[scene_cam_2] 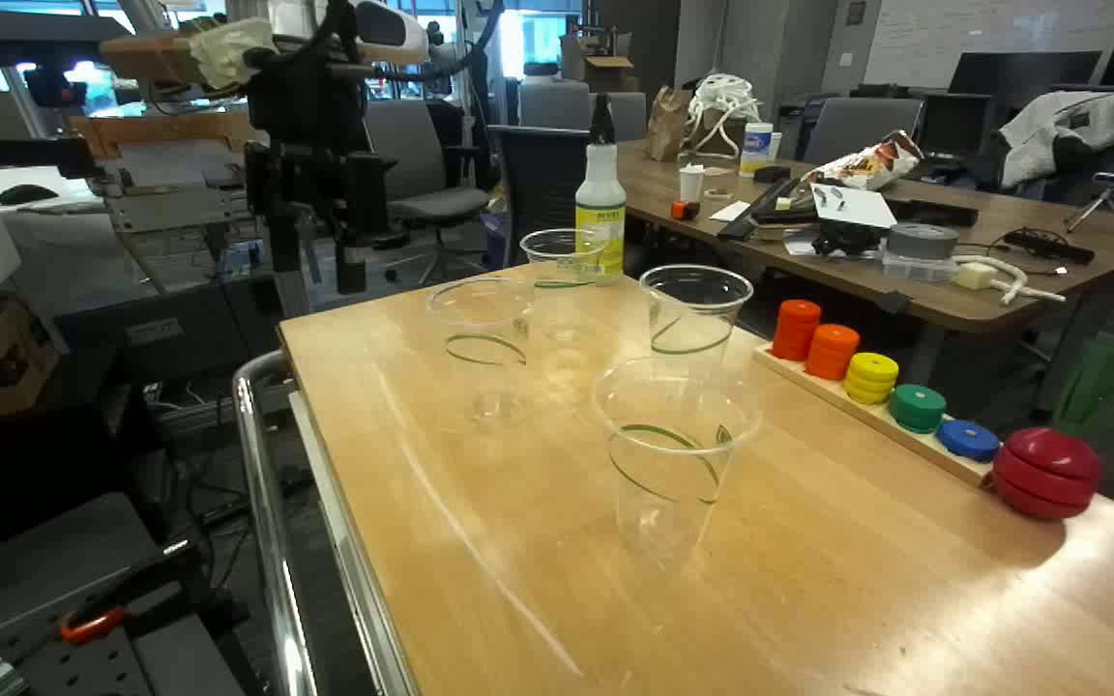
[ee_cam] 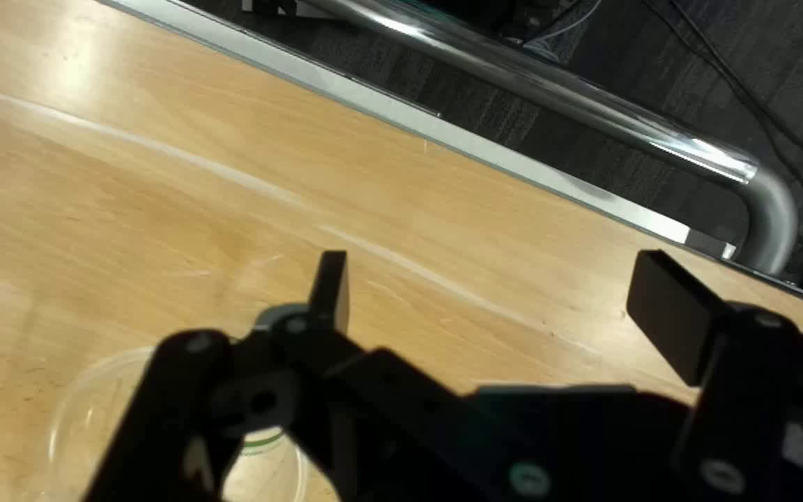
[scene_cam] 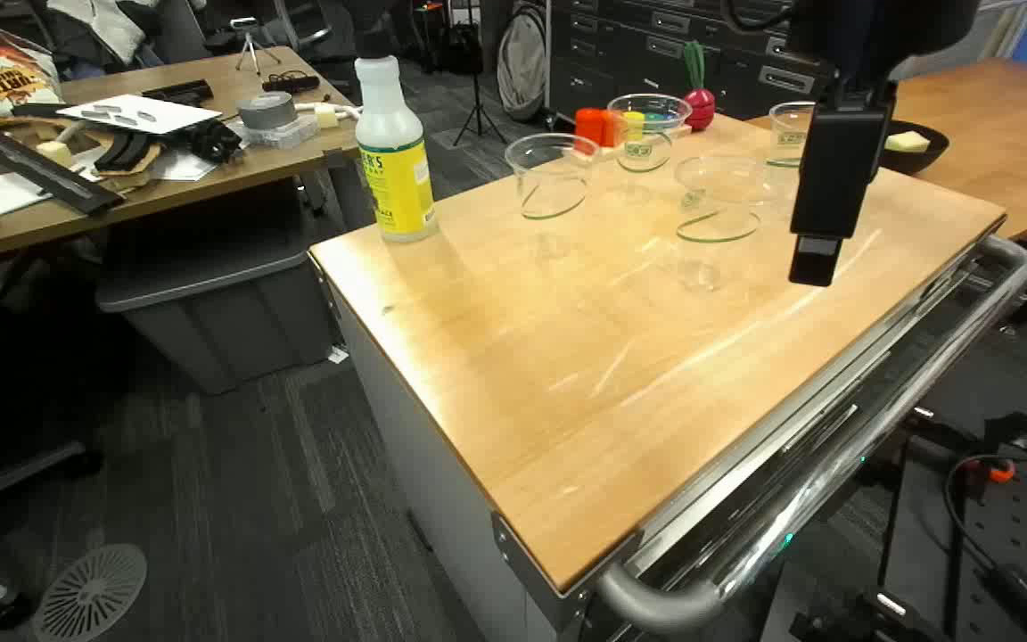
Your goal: Stack all four of the plastic cups together
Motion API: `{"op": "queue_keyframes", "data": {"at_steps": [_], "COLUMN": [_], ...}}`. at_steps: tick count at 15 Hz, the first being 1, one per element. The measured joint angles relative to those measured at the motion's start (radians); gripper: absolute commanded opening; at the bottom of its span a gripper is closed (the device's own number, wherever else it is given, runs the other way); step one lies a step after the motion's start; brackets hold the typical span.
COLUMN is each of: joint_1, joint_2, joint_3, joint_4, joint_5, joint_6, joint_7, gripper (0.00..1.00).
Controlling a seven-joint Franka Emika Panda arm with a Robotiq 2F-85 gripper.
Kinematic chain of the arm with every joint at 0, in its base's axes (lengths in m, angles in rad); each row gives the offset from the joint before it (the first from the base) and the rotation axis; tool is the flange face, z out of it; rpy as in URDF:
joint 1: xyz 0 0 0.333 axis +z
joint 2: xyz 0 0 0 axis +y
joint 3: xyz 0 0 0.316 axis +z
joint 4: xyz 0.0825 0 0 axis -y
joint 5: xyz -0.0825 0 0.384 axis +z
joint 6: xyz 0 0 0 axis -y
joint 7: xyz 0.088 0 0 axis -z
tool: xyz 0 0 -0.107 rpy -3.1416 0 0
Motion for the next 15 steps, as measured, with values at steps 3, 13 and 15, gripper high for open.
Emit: {"op": "queue_keyframes", "data": {"at_steps": [3, 13, 15], "joint_1": [0.000, 0.000, 0.000], "joint_2": [-0.001, -0.001, -0.001], "joint_3": [0.000, 0.000, 0.000], "joint_4": [0.009, 0.012, 0.012], "joint_5": [0.000, 0.000, 0.000], "joint_6": [0.000, 0.000, 0.000], "joint_7": [0.000, 0.000, 0.000], "gripper": [1.00, 1.00, 1.00]}}
